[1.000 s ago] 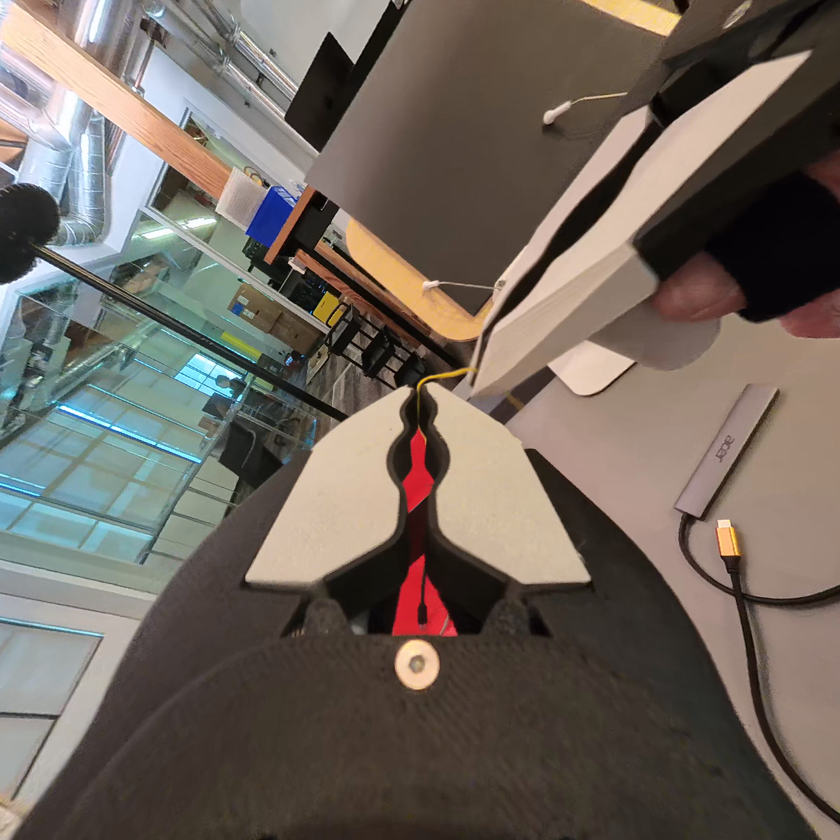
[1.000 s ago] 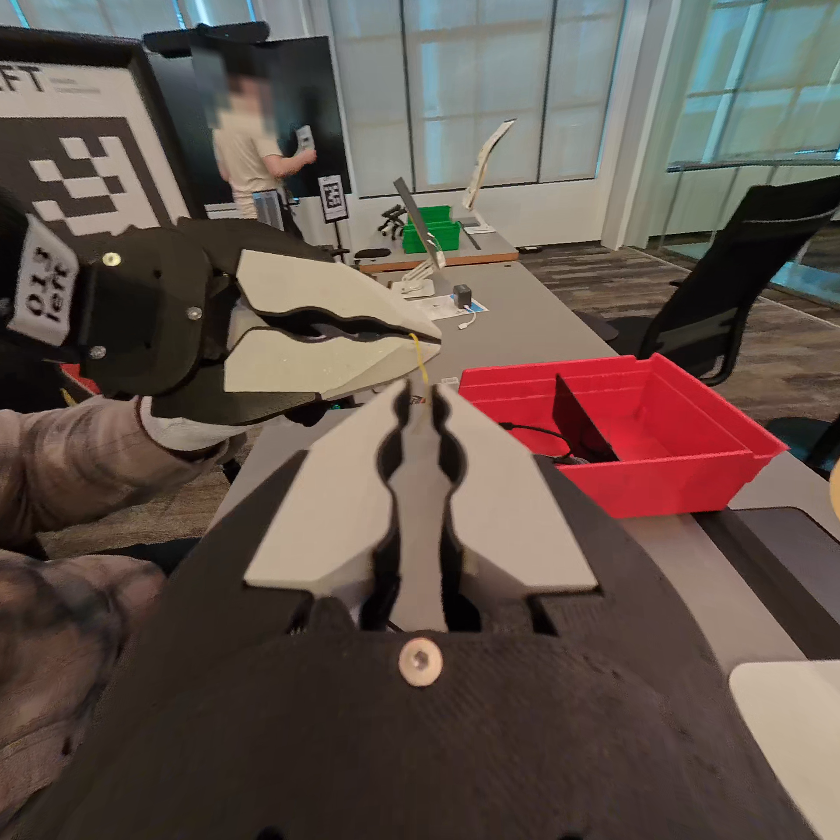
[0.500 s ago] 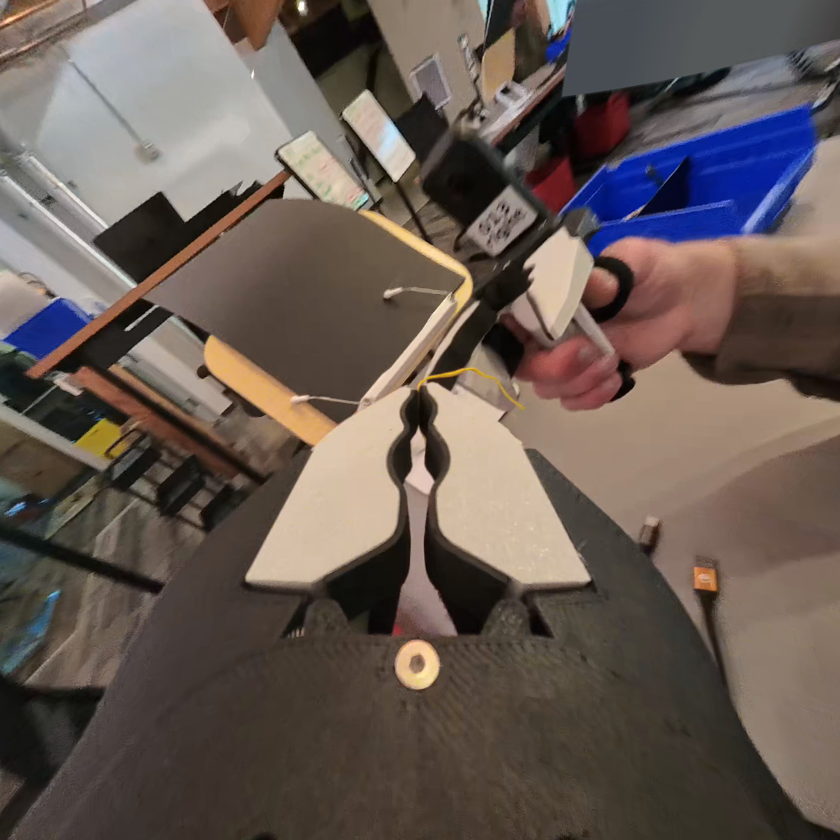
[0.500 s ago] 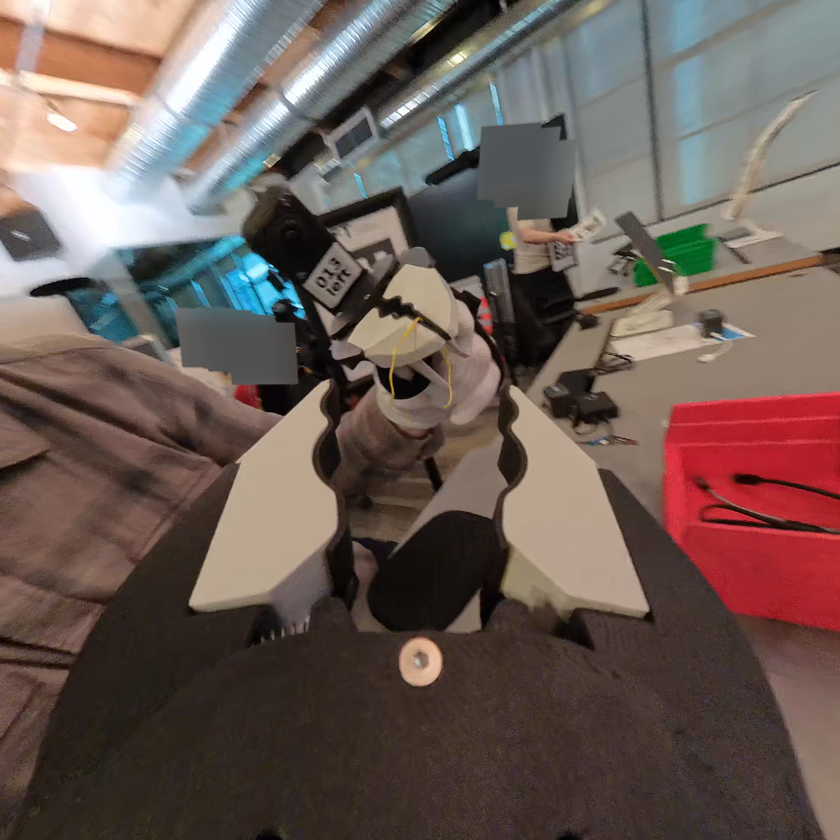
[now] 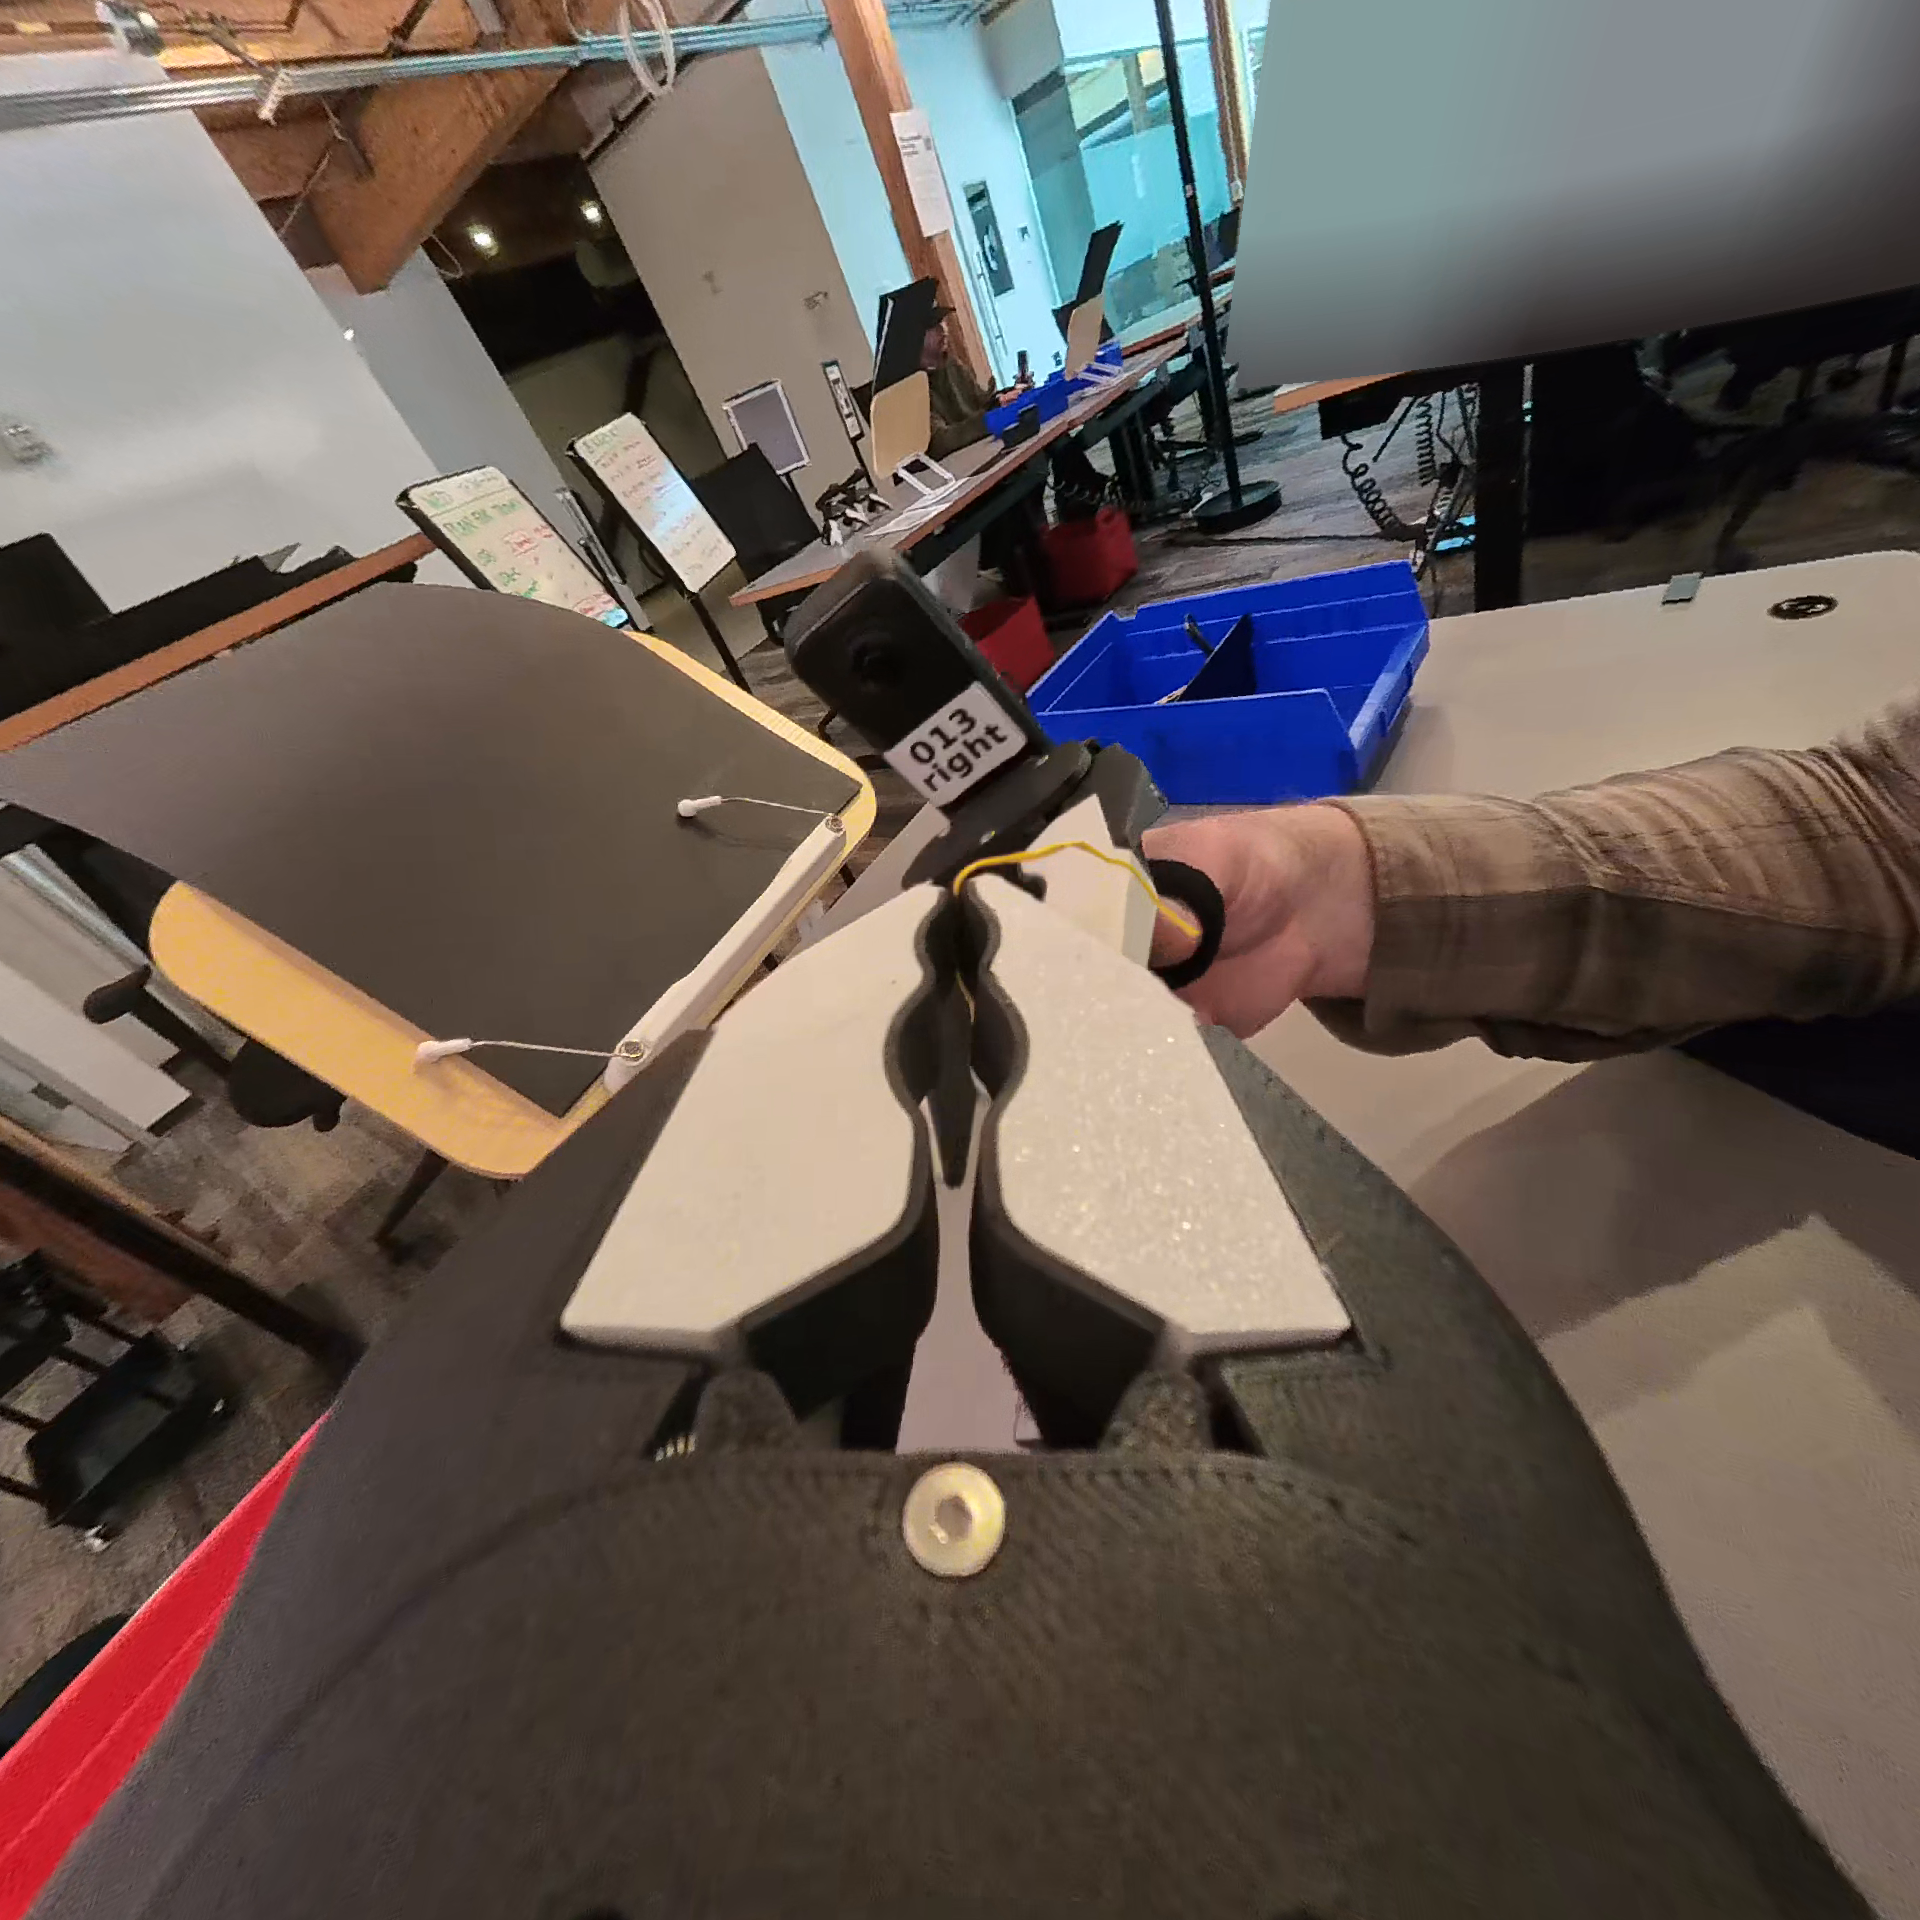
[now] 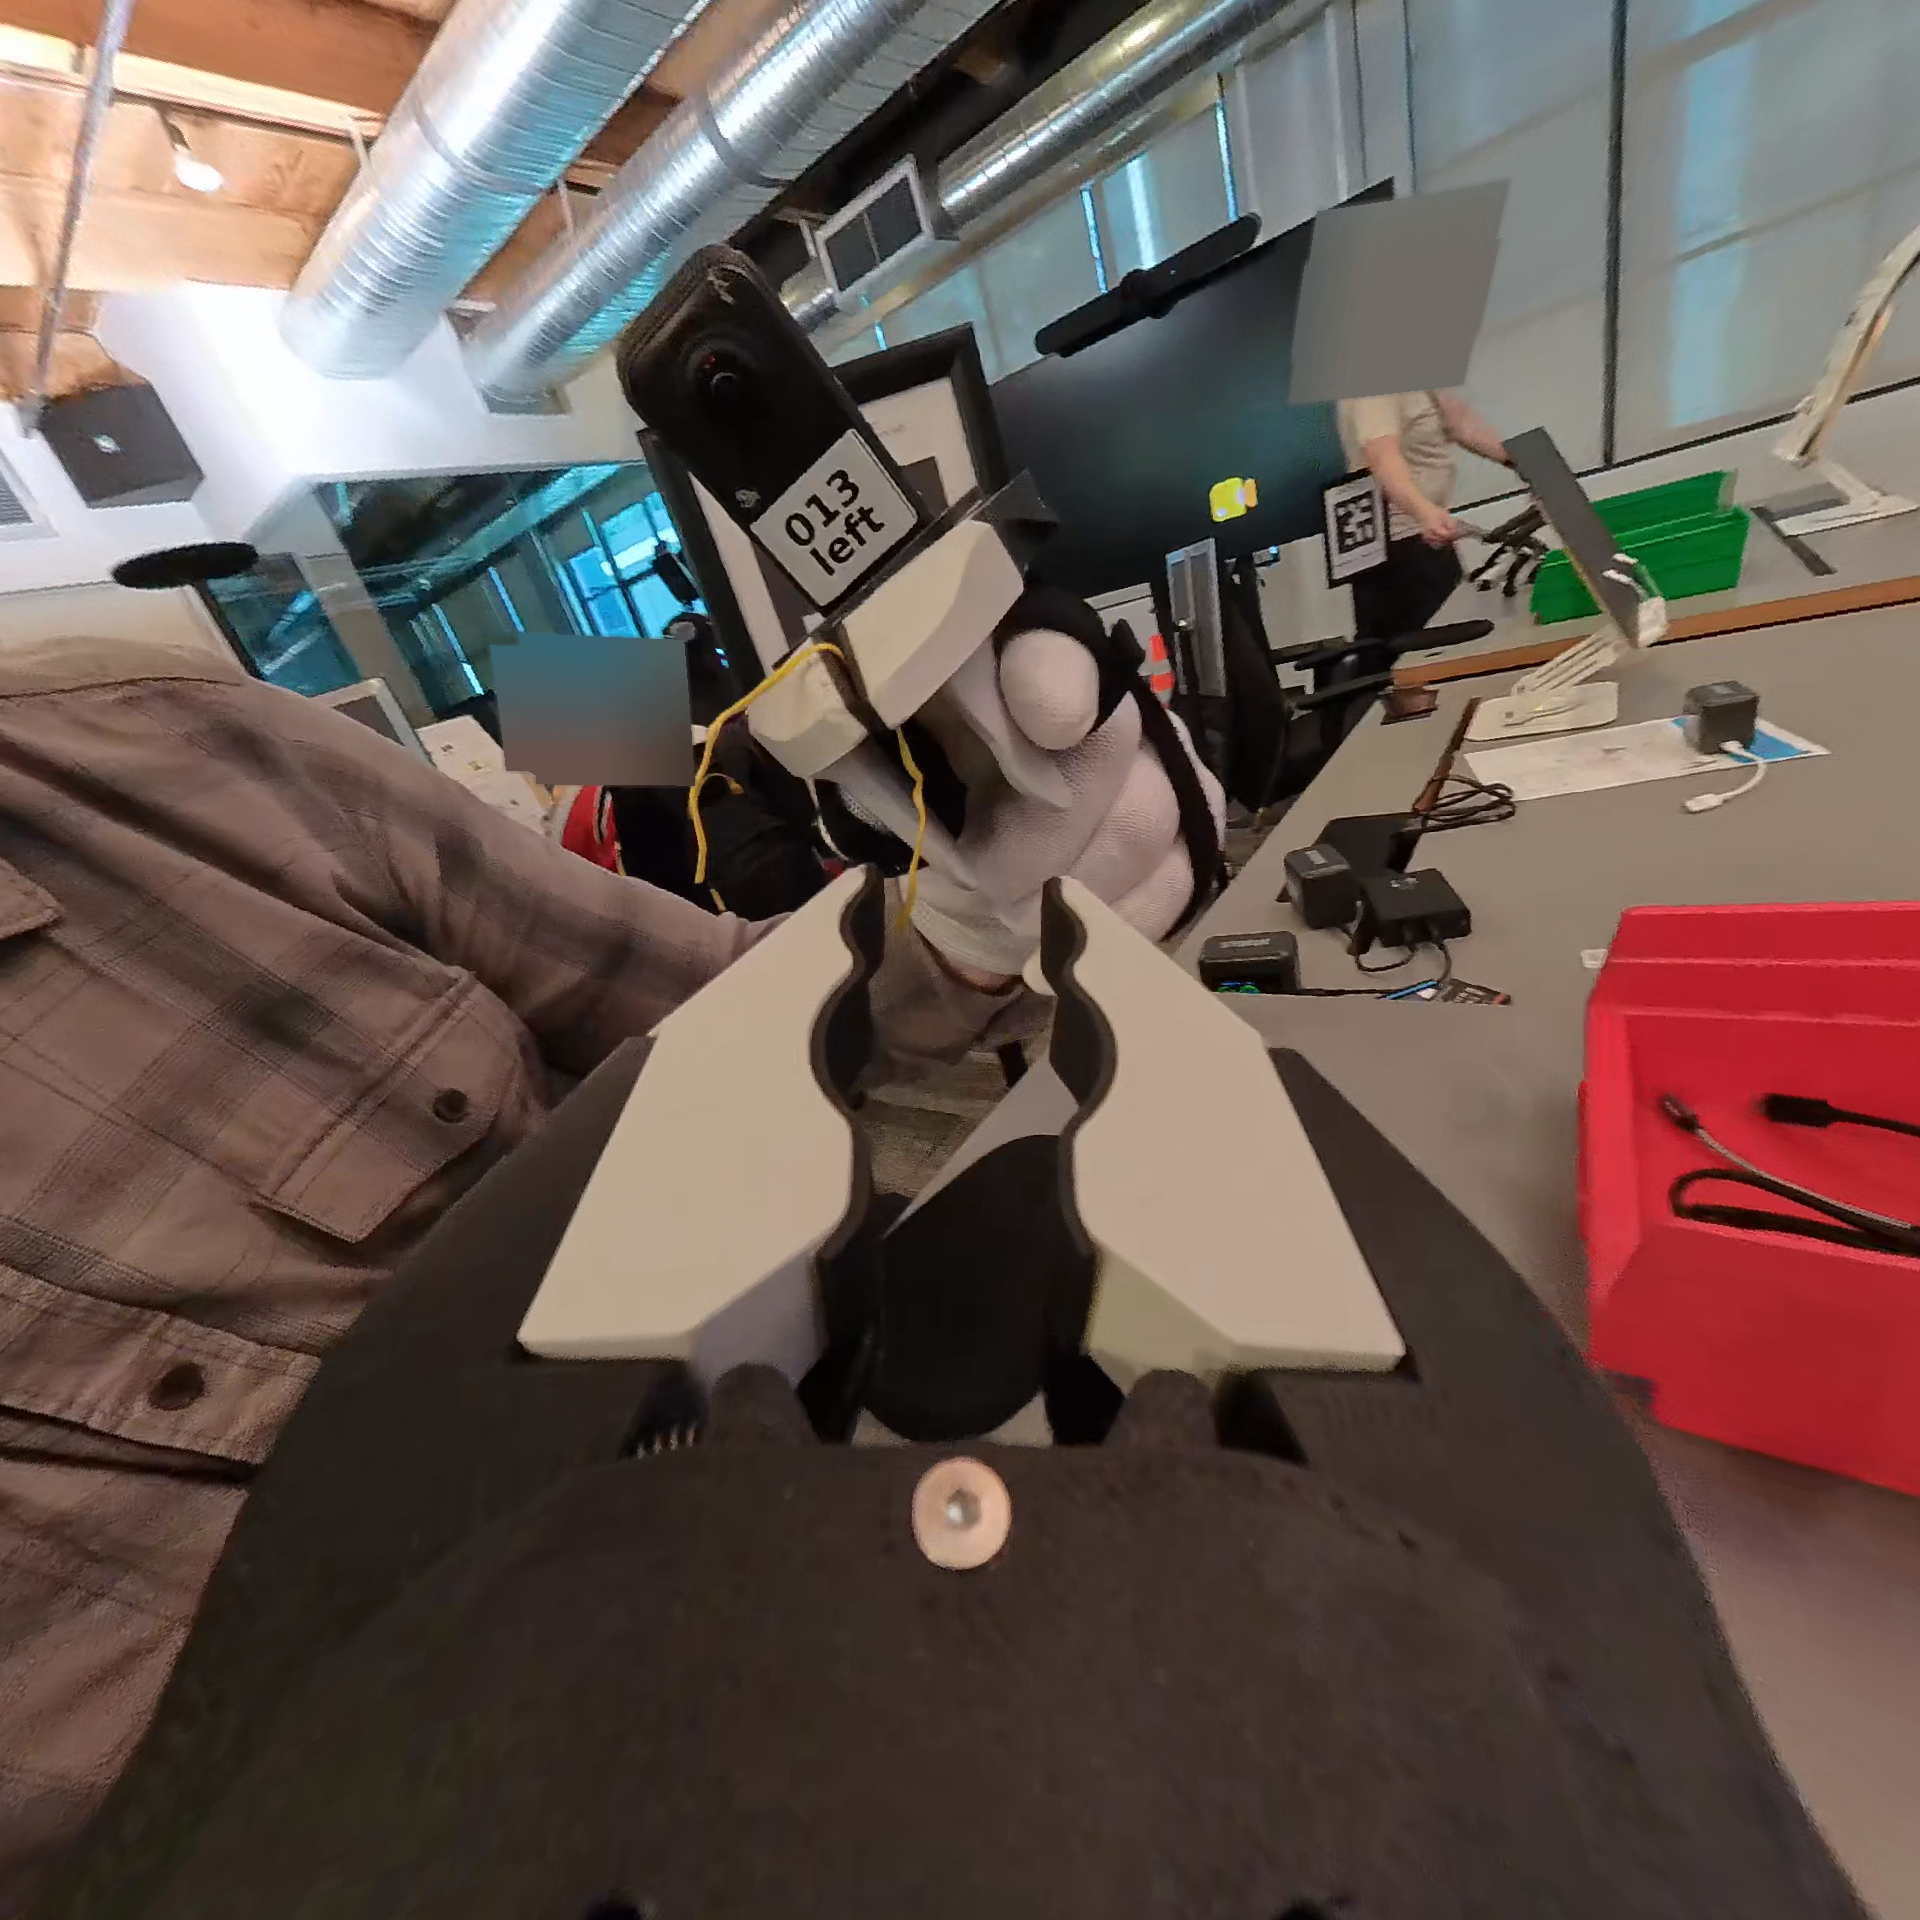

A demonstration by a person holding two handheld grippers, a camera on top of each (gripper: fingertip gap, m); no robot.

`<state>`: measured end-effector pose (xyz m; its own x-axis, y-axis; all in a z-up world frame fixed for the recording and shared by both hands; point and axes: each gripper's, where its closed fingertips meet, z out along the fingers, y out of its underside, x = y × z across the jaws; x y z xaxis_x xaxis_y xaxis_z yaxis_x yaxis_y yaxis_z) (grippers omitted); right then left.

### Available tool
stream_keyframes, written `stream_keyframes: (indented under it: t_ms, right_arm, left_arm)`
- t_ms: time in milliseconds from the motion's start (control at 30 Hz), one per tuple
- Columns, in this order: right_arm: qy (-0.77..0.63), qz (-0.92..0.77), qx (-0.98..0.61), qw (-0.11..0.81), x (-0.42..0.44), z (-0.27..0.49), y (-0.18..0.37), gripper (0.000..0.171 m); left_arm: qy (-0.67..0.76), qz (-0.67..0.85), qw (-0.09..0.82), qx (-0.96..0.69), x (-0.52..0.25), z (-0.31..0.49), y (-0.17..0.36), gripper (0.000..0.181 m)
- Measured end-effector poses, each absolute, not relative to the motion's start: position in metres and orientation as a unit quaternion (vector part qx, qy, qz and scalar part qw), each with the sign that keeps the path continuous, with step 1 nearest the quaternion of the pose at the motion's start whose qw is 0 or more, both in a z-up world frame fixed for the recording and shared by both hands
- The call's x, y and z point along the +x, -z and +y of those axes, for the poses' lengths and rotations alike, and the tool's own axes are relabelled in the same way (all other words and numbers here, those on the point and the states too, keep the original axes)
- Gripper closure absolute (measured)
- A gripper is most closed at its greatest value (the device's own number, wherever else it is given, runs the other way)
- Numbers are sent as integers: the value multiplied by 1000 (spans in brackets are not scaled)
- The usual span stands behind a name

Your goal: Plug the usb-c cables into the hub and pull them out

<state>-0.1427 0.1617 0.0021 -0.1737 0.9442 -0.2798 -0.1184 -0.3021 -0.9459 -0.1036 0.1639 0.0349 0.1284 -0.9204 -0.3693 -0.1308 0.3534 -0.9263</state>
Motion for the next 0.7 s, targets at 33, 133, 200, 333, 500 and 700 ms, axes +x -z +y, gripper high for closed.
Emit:
stream_keyframes:
  t_ms: [33, 133, 200, 333, 500, 700]
  right_arm:
    - [-646, -420, -488, 409, -145, 160, -2, 145]
    - [-660, -424, -468, 407, -146, 153, -5, 171]
    - [-652, -422, -471, 419, -146, 156, -5, 171]
    - [-619, -429, -487, 443, -146, 160, -4, 171]
    - [-569, -413, -510, 496, -138, 175, -10, 171]
    - [-467, -423, -551, 548, -116, 197, -4, 171]
  left_arm:
    - [332, 571, 594, -459, -103, 164, -34, 181]
    - [334, 577, 592, -453, -102, 162, -33, 181]
    - [333, 577, 593, -452, -104, 162, -34, 181]
    - [335, 575, 593, -453, -105, 164, -34, 181]
    - [332, 565, 587, -475, -109, 171, -32, 159]
    - [318, 546, 551, -545, -125, 180, -3, 144]
